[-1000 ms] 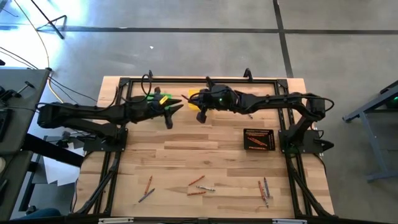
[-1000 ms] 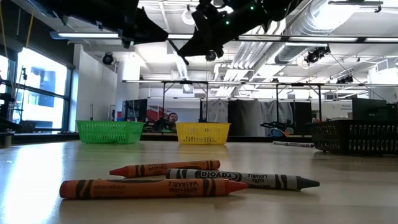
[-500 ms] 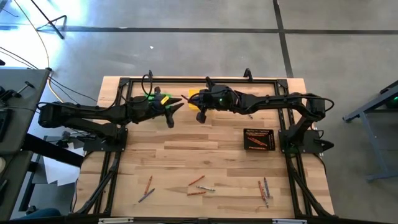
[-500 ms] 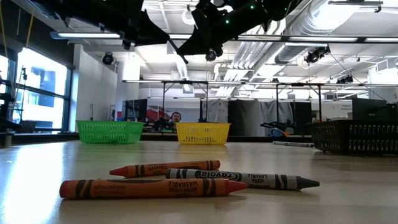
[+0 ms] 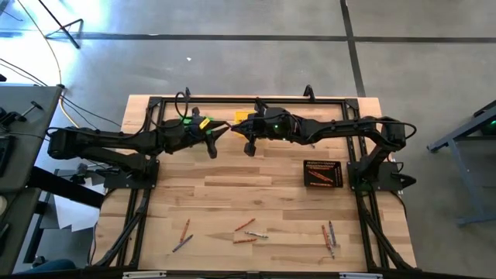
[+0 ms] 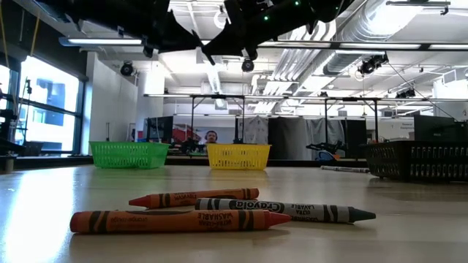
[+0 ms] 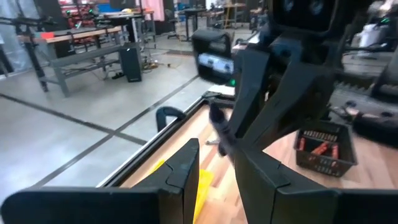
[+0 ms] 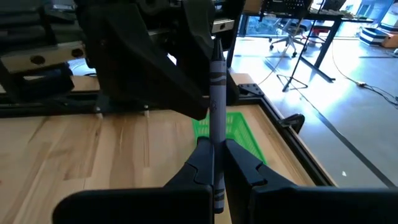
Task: Sort crayons
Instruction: Put the blue crayon into the green bin
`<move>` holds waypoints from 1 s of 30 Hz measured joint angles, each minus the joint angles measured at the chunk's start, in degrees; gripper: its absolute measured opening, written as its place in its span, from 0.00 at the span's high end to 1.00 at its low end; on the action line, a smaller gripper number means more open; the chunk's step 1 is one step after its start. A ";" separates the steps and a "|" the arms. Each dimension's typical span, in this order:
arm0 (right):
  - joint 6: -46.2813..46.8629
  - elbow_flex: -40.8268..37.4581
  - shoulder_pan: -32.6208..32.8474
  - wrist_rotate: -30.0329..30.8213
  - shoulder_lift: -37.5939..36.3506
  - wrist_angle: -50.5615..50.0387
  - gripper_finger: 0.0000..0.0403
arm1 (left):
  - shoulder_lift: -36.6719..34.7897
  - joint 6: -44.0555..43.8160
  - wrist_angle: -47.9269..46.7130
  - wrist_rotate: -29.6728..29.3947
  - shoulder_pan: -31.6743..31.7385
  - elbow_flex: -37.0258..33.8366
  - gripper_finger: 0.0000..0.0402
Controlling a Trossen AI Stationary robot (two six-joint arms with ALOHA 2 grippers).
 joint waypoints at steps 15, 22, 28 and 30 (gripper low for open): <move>-1.07 0.02 1.42 -0.37 0.00 1.03 1.00 | 0.00 0.94 4.68 3.03 -0.02 0.00 0.78; -1.31 0.02 1.38 -0.27 0.00 1.18 1.00 | 0.00 0.22 4.57 3.34 -0.04 0.00 0.95; -1.17 0.02 1.38 -0.23 0.00 1.03 0.95 | 0.00 -1.15 4.67 2.90 -0.04 0.00 0.98; -1.05 0.02 1.33 -0.14 0.00 0.96 0.92 | 0.00 -1.08 4.60 2.76 -0.04 0.00 0.99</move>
